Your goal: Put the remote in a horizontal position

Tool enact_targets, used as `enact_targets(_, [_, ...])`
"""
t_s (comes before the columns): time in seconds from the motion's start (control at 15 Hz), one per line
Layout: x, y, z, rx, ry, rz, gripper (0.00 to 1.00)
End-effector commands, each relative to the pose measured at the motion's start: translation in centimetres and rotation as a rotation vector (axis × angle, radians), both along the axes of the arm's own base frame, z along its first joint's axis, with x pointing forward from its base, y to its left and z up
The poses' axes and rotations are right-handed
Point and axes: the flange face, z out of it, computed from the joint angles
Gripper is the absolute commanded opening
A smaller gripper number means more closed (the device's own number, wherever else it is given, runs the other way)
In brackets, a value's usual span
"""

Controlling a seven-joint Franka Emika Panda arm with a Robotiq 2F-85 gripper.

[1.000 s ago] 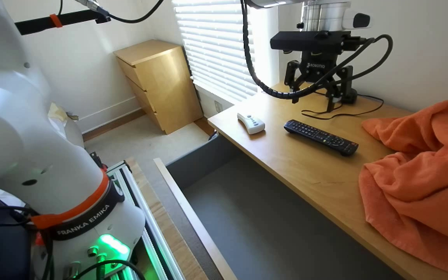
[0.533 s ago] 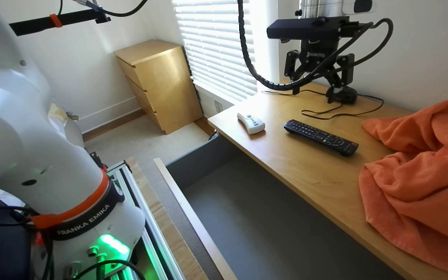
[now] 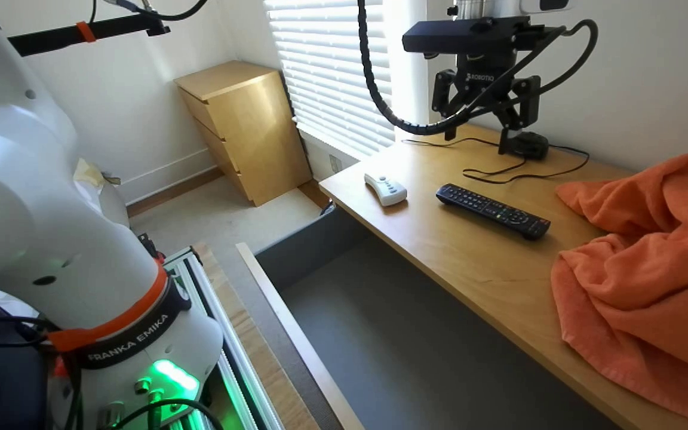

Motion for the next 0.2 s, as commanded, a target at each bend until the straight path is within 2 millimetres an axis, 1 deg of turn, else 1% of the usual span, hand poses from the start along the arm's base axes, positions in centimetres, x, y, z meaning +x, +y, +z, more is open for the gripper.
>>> enact_targets(0.0, [-0.07,0.02,0.04,0.001,0.002,-0.001,1.00])
enact_targets(0.13, [-0.13,0.02,0.02,0.002,0.002,-0.002,1.00])
